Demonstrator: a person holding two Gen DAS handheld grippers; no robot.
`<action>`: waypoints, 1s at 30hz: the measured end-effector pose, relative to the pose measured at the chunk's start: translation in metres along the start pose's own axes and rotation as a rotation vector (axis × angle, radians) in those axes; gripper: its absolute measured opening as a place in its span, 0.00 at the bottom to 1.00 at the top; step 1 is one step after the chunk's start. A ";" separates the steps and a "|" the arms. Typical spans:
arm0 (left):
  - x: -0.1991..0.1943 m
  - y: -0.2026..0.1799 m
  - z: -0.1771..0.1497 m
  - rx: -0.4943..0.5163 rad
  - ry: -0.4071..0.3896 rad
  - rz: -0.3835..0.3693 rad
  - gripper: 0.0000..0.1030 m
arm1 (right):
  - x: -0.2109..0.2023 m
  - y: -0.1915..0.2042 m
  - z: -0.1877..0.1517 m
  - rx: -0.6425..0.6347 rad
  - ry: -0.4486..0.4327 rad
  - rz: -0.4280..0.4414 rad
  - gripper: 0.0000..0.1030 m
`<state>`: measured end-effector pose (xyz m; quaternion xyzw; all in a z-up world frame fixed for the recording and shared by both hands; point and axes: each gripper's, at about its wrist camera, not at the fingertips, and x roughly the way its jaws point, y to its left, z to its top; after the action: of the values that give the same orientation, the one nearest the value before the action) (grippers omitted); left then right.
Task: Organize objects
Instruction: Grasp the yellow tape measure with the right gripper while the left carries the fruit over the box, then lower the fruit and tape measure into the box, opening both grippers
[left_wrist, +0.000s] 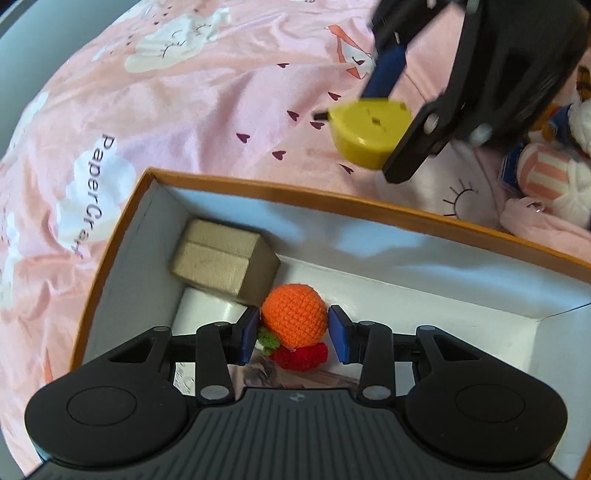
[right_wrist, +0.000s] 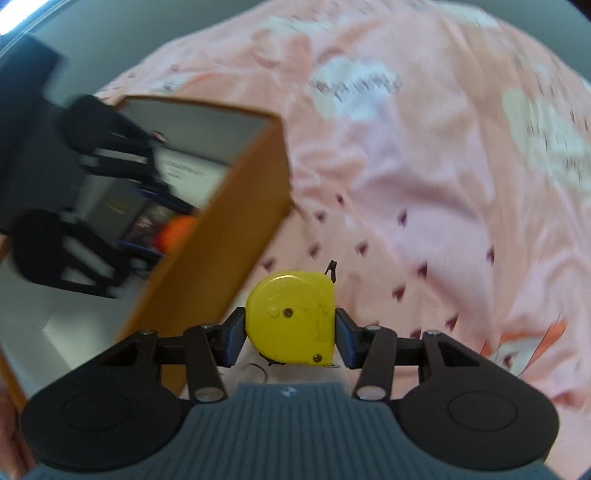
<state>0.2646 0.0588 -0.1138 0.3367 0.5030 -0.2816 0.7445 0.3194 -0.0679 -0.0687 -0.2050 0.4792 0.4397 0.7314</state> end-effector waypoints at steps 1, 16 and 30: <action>0.001 0.000 0.000 0.009 -0.005 -0.002 0.45 | -0.006 0.004 0.004 -0.021 -0.007 0.001 0.50; 0.020 -0.002 -0.011 0.017 -0.015 0.001 0.52 | -0.035 0.052 0.033 -0.225 -0.033 0.004 0.50; -0.048 0.005 -0.050 -0.089 -0.136 0.015 0.60 | -0.035 0.100 0.046 -0.434 -0.017 0.014 0.50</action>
<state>0.2244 0.1045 -0.0814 0.2868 0.4607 -0.2757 0.7934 0.2535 0.0026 -0.0049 -0.3505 0.3685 0.5393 0.6712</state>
